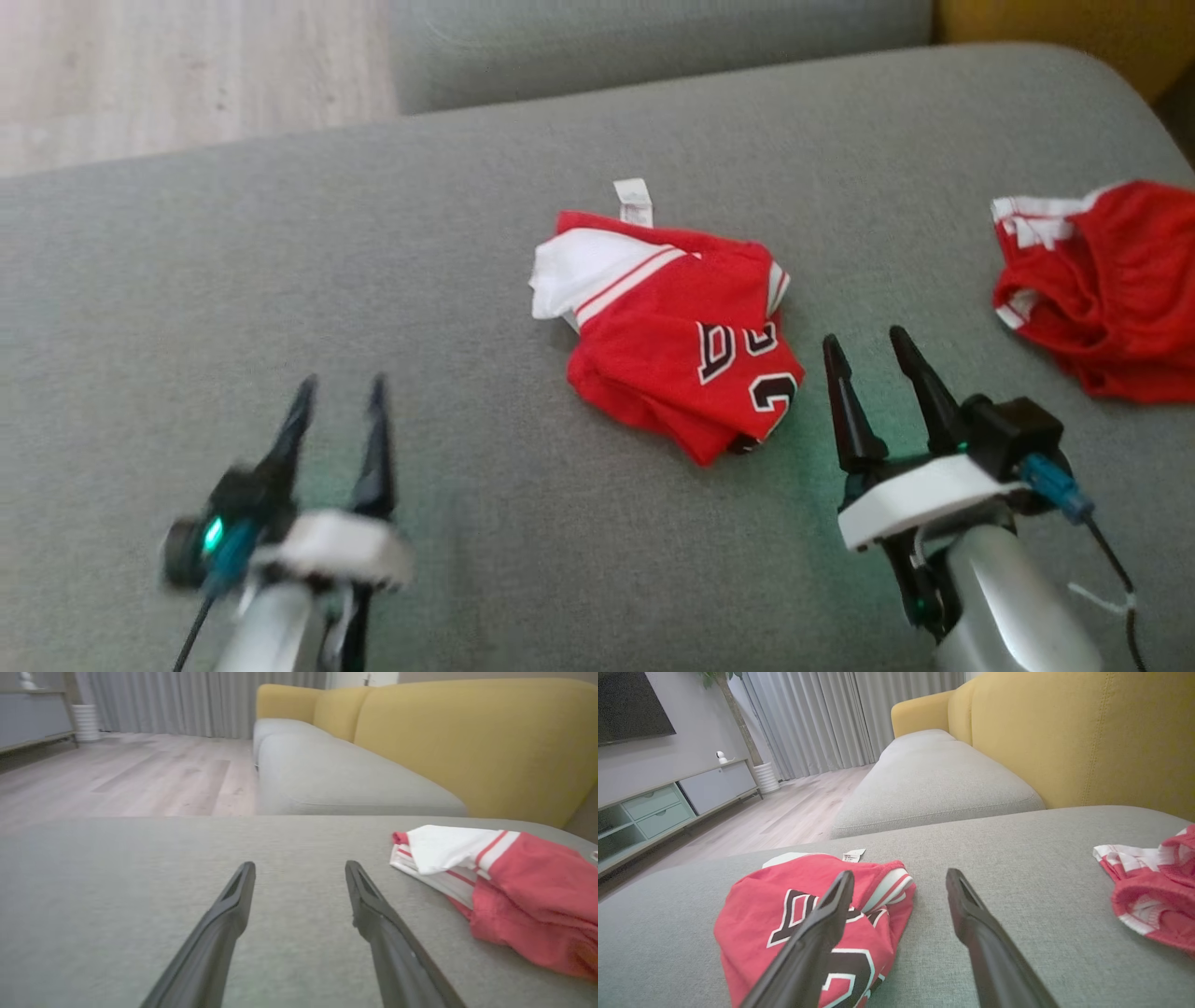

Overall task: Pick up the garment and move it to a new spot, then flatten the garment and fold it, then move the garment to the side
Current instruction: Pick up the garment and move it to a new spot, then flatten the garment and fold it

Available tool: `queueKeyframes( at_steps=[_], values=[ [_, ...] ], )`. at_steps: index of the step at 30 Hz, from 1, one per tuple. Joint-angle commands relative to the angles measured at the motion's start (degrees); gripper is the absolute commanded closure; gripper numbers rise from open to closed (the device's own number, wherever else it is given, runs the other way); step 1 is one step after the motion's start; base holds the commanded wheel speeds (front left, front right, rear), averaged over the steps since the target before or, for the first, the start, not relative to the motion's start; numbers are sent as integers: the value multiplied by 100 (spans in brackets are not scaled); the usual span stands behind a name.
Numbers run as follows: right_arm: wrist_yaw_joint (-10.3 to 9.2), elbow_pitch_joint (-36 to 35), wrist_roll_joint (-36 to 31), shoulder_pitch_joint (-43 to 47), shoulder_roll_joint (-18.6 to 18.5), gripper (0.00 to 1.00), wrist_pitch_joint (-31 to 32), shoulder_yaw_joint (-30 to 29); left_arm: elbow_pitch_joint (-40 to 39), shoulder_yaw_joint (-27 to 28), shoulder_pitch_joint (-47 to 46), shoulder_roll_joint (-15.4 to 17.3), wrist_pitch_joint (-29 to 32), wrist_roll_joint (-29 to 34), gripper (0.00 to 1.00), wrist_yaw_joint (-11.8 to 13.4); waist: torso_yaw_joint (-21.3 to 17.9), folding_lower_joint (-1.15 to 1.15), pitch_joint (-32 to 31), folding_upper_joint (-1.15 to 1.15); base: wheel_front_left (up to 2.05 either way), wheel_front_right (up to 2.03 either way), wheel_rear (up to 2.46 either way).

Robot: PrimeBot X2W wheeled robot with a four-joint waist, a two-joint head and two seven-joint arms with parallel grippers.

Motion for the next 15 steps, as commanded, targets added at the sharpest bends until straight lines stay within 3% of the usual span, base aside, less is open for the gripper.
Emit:
queueKeyframes(
  at_steps=[1,4,8,15],
  values=[
    [-5,-124,-18,32,14,0,-22,83,-367,414,145,104,-47,139,0,104,115,1,-143,0,0,0,0],
    [-5,-77,-43,130,14,0,-22,31,-742,847,827,-4,-47,372,0,178,181,1,-285,0,0,0,0],
    [-5,31,-85,300,14,0,-22,-51,-928,1166,1486,-174,-47,571,0,64,263,1,-406,0,0,0,0],
    [-5,123,-183,370,14,0,-22,-57,-915,1379,1665,-349,-47,785,0,-201,391,1,-443,0,0,0,0]
  ],
)
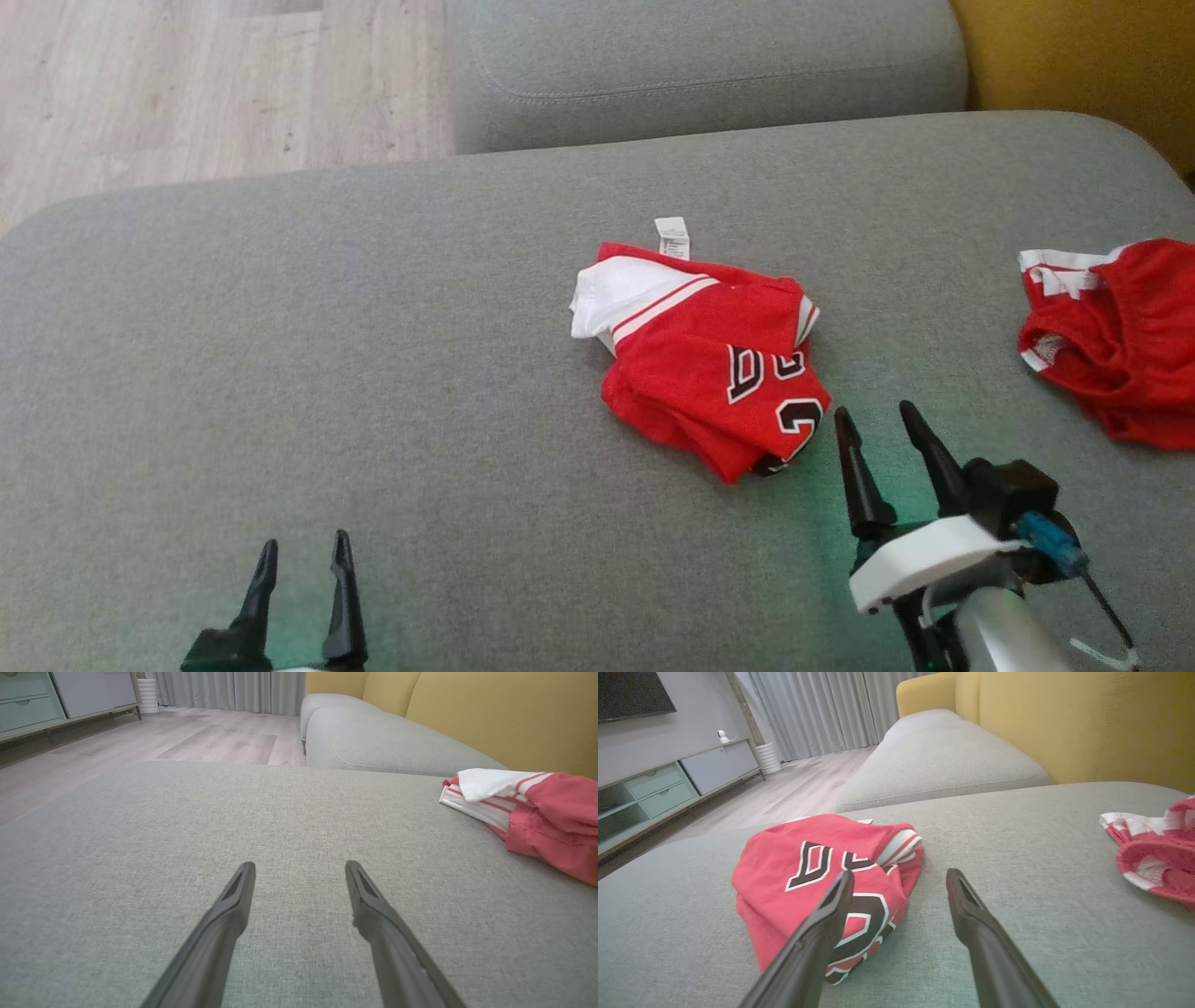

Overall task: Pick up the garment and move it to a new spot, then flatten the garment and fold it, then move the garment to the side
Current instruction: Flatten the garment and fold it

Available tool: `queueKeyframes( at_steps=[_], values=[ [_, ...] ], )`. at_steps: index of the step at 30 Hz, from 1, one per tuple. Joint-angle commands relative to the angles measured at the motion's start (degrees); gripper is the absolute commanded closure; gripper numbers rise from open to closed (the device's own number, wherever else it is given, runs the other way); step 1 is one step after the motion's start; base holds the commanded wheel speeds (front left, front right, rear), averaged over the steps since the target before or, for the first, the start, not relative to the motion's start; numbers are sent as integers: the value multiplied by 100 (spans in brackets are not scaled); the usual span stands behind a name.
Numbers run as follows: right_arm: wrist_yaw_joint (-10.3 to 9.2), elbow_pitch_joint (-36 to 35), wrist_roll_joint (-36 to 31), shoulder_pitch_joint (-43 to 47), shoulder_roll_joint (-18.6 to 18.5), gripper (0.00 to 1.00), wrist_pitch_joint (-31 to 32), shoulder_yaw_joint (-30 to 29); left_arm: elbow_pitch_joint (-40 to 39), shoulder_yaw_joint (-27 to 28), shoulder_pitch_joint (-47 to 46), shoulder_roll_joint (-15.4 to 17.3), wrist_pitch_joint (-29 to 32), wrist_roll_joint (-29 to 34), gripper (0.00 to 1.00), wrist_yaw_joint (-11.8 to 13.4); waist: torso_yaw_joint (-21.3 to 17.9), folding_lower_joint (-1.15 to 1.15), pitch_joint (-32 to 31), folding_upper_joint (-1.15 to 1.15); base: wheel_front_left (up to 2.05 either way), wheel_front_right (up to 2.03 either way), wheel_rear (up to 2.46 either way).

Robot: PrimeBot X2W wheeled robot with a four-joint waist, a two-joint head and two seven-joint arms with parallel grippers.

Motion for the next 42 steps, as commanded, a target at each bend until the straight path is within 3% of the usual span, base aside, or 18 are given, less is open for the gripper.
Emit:
queueKeyframes(
  at_steps=[1,9,13,21,28,41,42],
  values=[
    [-5,-163,-57,-193,4,0,-22,187,-175,213,-256,-22,-47,53,0,-42,55,1,17,0,0,0,0],
    [-5,443,-125,-1535,4,0,119,1156,-65,-248,-559,-61,-47,-71,0,-192,629,1,329,0,0,0,0],
    [-5,1029,-304,-2522,4,0,539,1586,-22,-738,-633,-63,-47,-241,0,-217,1088,1,483,0,0,0,0],
    [-5,2388,-837,-3514,2,0,1454,1871,50,-1239,-691,-63,-47,-525,0,-131,1744,1,660,0,0,0,0],
    [-5,3232,-1504,-3678,-96,0,1554,1636,24,-1369,-747,-64,-47,-733,0,-78,1966,1,829,0,0,0,0],
    [-5,3587,-2184,-3742,-43,0,1259,912,3,-1412,-870,-64,-47,-899,0,-114,1812,1,941,0,0,0,0],
    [-5,3579,-2178,-3732,-35,16,1171,855,0,-1412,-877,-64,-47,-890,0,-117,1804,1,943,0,0,0,0]
  ],
)
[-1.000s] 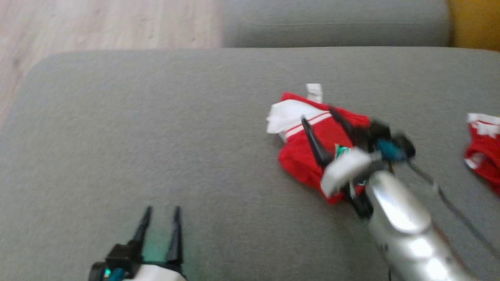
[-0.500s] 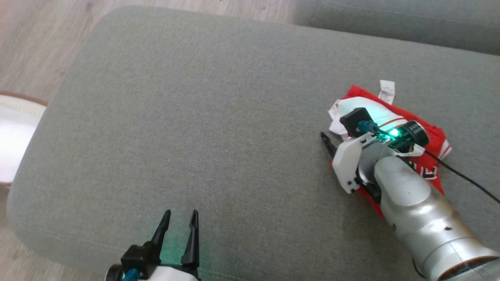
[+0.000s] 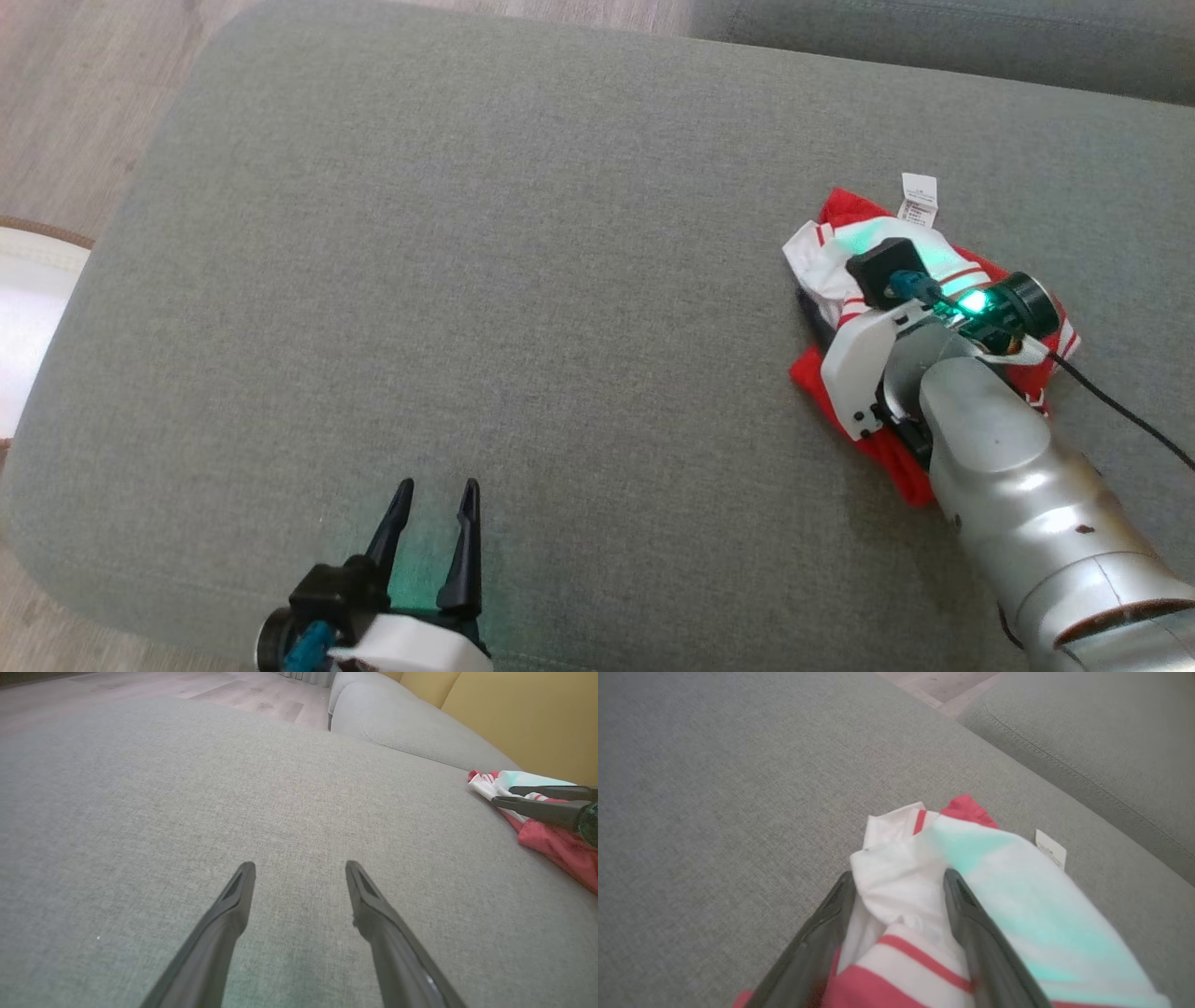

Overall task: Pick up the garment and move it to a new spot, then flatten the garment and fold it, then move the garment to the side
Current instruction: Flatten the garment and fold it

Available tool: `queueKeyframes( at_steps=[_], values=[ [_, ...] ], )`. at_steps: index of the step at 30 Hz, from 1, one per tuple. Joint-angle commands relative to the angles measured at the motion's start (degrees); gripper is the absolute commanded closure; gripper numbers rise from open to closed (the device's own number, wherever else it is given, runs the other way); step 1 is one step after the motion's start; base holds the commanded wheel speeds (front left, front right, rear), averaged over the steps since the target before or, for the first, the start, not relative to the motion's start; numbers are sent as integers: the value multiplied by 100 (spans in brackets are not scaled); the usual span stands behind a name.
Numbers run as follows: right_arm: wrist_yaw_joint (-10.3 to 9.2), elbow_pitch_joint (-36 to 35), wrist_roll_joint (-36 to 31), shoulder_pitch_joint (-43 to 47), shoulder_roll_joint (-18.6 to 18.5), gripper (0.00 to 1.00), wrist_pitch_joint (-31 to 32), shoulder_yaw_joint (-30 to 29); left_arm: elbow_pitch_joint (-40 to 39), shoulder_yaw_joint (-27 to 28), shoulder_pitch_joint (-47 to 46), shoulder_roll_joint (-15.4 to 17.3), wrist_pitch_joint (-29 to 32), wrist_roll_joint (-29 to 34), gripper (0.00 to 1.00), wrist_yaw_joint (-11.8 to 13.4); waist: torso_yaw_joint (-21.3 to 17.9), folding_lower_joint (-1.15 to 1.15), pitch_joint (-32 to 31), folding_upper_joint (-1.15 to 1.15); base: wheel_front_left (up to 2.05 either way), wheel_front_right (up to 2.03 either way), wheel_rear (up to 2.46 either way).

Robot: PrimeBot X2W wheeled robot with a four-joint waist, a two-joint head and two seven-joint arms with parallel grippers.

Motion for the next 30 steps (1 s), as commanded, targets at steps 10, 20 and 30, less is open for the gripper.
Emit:
queueKeyframes(
  at_steps=[10,20,30],
  values=[
    [-5,-107,159,-26,143,100,-978,-221,-71,141,-133,2,-47,92,0,-77,-13,0,-149,0,0,0,0],
    [-5,-1578,1799,-266,146,100,-1312,750,6,143,-41,2,-47,183,0,-137,126,0,-440,0,0,0,0],
    [-5,-4196,2931,-1263,146,100,-1318,-479,99,492,185,2,-47,345,0,-156,58,0,-725,0,0,0,0]
  ],
)
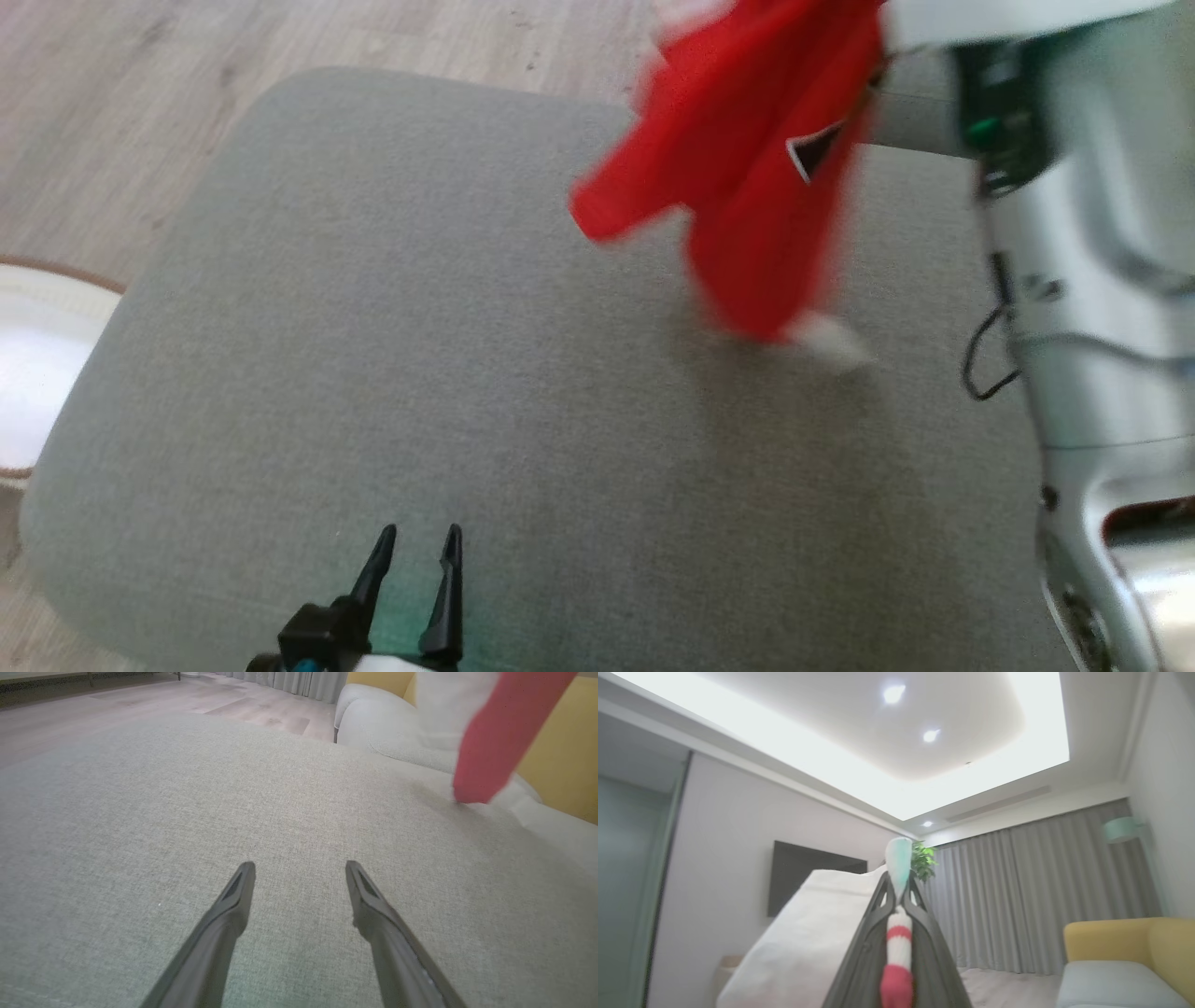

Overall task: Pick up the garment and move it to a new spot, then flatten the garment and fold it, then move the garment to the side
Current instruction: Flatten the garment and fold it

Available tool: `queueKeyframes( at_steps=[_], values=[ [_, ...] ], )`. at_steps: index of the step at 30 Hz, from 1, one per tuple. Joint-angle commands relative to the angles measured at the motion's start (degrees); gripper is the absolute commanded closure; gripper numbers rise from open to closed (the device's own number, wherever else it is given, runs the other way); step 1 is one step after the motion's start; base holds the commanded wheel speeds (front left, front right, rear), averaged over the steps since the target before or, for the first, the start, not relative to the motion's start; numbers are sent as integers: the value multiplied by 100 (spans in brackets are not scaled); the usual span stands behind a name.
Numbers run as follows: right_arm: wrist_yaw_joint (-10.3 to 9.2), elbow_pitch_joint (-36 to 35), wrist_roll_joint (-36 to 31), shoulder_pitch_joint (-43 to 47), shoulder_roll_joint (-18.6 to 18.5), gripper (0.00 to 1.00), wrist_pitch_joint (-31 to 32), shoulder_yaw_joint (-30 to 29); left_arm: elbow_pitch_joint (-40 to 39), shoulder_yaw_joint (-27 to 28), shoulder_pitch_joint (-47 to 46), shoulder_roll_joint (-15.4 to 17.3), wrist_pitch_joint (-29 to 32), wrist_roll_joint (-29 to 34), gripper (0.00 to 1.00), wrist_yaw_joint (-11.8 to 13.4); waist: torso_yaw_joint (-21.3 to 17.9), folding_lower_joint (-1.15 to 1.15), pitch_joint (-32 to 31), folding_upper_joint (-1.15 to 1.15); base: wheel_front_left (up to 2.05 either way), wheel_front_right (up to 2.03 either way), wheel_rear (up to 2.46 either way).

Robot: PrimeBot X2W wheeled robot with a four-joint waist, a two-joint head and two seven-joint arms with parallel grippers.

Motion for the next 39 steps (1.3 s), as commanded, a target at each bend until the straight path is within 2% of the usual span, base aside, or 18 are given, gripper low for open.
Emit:
queueKeyframes(
  at_steps=[1,6,7,8,9,12,15,20,27,32,37,39],
  values=[
    [-5,-123,-98,-6,106,100,-26,-212,-134,225,-78,-2,-47,61,0,-10,-99,1,-40,0,0,0,0],
    [-5,127,-833,674,75,100,-26,-1105,-188,254,-98,-2,-47,28,0,-14,-353,1,39,0,0,0,0],
    [-5,251,-978,922,17,77,-26,-1223,-199,237,-120,-2,-47,14,0,-14,-401,1,78,0,0,0,0],
    [-5,428,-1112,1192,-61,22,-26,-1390,-202,212,-146,-2,-47,-1,0,-14,-439,1,114,0,0,0,0],
    [-5,654,-1229,1471,-135,0,-26,-1591,-200,188,-169,-2,-47,-14,0,-13,-482,1,148,0,0,0,0],
    [-5,1206,-1605,2190,-347,0,-27,-2442,-177,107,-246,-2,-47,-35,0,-16,-568,1,232,0,0,0,0],
    [-5,1392,-1980,2701,-363,0,-27,-3113,-160,72,-296,-2,-47,-29,0,-11,-637,1,278,0,0,0,0],
    [-5,1156,-2318,3078,-159,0,-27,-3482,-138,115,-326,-2,-47,15,0,-5,-749,1,284,0,0,0,0],
    [-5,559,-2282,3316,65,0,-27,-2835,-283,27,-542,-2,-47,-59,0,-78,-963,1,286,0,0,0,0],
    [-5,397,-2114,3552,99,0,-27,-2275,-347,-300,-968,-2,-47,-314,0,-190,-1201,1,347,0,0,0,0],
    [-5,298,-1822,3768,104,0,-27,-1716,-86,-982,-1650,-2,-47,-904,0,-339,-1604,1,506,0,0,0,0],
    [-5,278,-1754,3799,104,0,-27,-1605,72,-1229,-1871,-2,-47,-1434,0,-368,-1782,1,589,0,0,0,0]
  ],
)
